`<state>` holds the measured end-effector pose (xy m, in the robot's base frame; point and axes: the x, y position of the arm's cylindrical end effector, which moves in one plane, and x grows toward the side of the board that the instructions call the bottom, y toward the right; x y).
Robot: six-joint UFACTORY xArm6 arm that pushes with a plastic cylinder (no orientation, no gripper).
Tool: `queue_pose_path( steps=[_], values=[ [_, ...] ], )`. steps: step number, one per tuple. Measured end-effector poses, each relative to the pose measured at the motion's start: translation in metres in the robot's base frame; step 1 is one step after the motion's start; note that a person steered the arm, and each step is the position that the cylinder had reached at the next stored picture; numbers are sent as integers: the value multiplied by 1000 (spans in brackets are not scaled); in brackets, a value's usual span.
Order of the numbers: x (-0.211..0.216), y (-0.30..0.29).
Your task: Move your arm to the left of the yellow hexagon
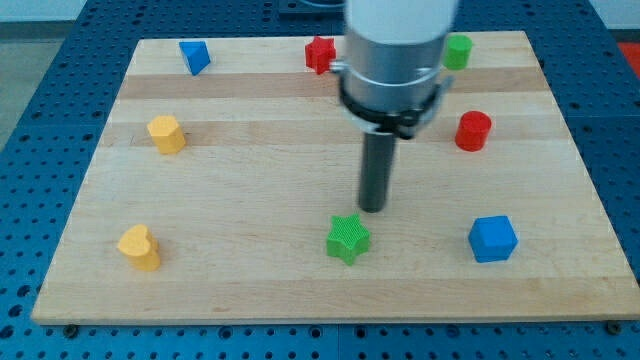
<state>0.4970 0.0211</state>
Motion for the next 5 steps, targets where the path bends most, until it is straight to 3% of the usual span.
queue_pose_path(
  steps=[2, 5],
  values=[
    [-12, -117],
    [-64, -284]
  ],
)
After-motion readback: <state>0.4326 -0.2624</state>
